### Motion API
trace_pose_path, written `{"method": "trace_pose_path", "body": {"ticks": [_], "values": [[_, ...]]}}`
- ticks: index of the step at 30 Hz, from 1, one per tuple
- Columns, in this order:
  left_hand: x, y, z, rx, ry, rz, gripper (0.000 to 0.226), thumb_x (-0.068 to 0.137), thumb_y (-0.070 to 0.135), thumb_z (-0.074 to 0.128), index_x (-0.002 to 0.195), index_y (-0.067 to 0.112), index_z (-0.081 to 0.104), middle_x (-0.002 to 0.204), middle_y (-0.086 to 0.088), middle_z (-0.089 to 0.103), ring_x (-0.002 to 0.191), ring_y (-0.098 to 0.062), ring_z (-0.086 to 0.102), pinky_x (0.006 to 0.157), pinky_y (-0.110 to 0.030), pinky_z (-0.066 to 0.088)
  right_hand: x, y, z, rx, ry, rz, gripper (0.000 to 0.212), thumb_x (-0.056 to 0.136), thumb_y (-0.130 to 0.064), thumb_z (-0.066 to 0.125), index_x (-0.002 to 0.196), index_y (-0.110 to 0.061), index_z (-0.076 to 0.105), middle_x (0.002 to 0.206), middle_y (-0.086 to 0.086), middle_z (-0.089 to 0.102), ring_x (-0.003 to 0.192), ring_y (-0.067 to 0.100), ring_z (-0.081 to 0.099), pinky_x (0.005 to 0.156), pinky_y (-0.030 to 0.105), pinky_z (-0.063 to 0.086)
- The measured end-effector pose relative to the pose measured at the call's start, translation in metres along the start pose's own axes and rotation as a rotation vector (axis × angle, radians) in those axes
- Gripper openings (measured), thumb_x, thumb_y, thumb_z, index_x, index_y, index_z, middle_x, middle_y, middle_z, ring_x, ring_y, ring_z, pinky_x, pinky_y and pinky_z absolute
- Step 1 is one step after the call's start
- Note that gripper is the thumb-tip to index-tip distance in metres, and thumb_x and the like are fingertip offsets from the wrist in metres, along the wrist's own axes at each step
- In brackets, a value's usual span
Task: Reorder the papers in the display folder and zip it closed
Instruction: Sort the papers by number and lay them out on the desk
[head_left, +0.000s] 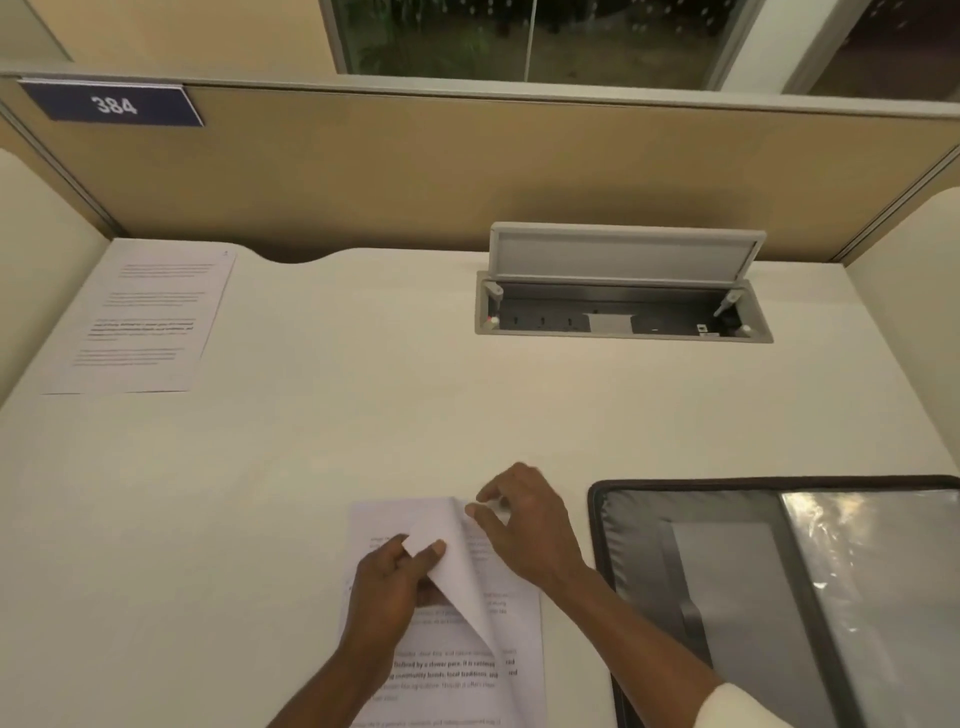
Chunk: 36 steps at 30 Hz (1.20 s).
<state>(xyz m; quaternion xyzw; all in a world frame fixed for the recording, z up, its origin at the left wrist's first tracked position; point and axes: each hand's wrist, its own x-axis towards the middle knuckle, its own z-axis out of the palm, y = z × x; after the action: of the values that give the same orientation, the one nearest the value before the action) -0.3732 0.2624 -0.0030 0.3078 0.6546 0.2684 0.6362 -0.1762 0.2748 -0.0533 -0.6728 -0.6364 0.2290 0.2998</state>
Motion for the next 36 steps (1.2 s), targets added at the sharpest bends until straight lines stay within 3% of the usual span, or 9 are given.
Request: {"method": "trace_pose_path", "body": {"ticks": [3,8,14,18,21,24,28,31,36], "values": [[-0.004,-0.002,-0.002,-0.033,-0.029,0.013,0.015,0.097,0.021,0.077,0.096,0.005,0.077,0.092,-0.015,0.080,0.086,-0.033,0.080,0.076,-0.045,0.065,-0.037,-0.013,0.003,0.141,-0.085,0.095,0.032,0.088,-0.060,0.071,0.097,-0.030,0.065,0.089,-0.018,0.061,0.081,0.006,0.060,0.072,0.025,0.052],[-0.011,-0.002,0.000,-0.002,0.001,0.060,0.031,0.097,0.029,0.076,0.084,0.002,0.067,0.078,-0.018,0.076,0.073,-0.029,0.078,0.066,-0.032,0.058,-0.078,-0.028,0.010,0.256,-0.104,0.180,0.057,0.082,-0.071,0.073,0.125,-0.037,0.060,0.104,-0.022,0.065,0.091,0.008,0.065,0.074,0.024,0.056],[-0.015,-0.005,-0.001,-0.006,-0.043,0.107,0.039,0.100,0.037,0.071,0.080,0.004,0.068,0.084,-0.016,0.080,0.083,-0.032,0.080,0.076,-0.034,0.058,-0.088,-0.033,0.007,0.275,-0.063,0.189,0.052,0.093,-0.067,0.065,0.132,-0.033,0.065,0.110,-0.020,0.068,0.091,0.008,0.068,0.074,0.030,0.059],[-0.011,-0.011,-0.001,0.022,-0.044,0.127,0.038,0.103,0.036,0.069,0.087,0.002,0.076,0.088,-0.012,0.081,0.088,-0.028,0.080,0.091,-0.046,0.063,-0.088,-0.038,0.002,0.362,-0.031,0.224,0.039,0.097,-0.058,0.068,0.125,-0.032,0.072,0.102,-0.016,0.073,0.089,0.012,0.070,0.075,0.032,0.059],[-0.012,-0.011,0.000,0.009,-0.063,0.138,0.048,0.100,0.048,0.068,0.094,0.002,0.075,0.090,-0.011,0.081,0.090,-0.026,0.080,0.092,-0.046,0.063,-0.090,-0.035,0.001,0.419,-0.018,0.297,0.022,0.102,-0.046,0.066,0.113,-0.030,0.075,0.099,-0.014,0.076,0.089,0.013,0.072,0.076,0.034,0.060],[-0.012,-0.011,0.000,0.009,-0.063,0.140,0.050,0.097,0.053,0.069,0.096,0.003,0.075,0.090,-0.009,0.082,0.090,-0.024,0.080,0.092,-0.044,0.063,-0.093,-0.033,0.001,0.499,-0.021,0.399,0.031,0.102,-0.054,0.057,0.105,-0.028,0.073,0.098,-0.008,0.077,0.089,0.020,0.073,0.079,0.049,0.061],[-0.012,-0.015,0.002,0.043,-0.052,0.163,0.048,0.093,0.055,0.074,0.096,0.008,0.075,0.090,-0.004,0.082,0.089,-0.020,0.079,0.093,-0.044,0.063,-0.095,-0.033,-0.002,0.586,0.000,0.486,0.027,0.108,-0.039,0.056,0.102,-0.020,0.075,0.095,-0.001,0.078,0.086,0.030,0.073,0.079,0.060,0.058],[-0.016,-0.017,0.007,0.067,-0.021,0.188,0.046,0.089,0.058,0.077,0.098,0.012,0.074,0.089,-0.001,0.081,0.088,-0.016,0.078,0.091,-0.042,0.064,-0.094,-0.033,0.000,0.566,0.010,0.507,0.029,0.106,-0.045,0.056,0.099,-0.024,0.074,0.092,0.002,0.077,0.086,0.038,0.070,0.079,0.062,0.058],[-0.018,-0.026,0.014,0.166,0.053,0.207,0.047,0.083,0.068,0.079,0.103,0.027,0.070,0.092,0.009,0.079,0.089,-0.009,0.075,0.090,-0.041,0.063,-0.090,-0.032,-0.001,0.486,0.025,0.543,0.021,0.105,-0.034,0.062,0.090,-0.025,0.073,0.083,-0.001,0.075,0.080,0.033,0.071,0.076,0.057,0.059]]}}
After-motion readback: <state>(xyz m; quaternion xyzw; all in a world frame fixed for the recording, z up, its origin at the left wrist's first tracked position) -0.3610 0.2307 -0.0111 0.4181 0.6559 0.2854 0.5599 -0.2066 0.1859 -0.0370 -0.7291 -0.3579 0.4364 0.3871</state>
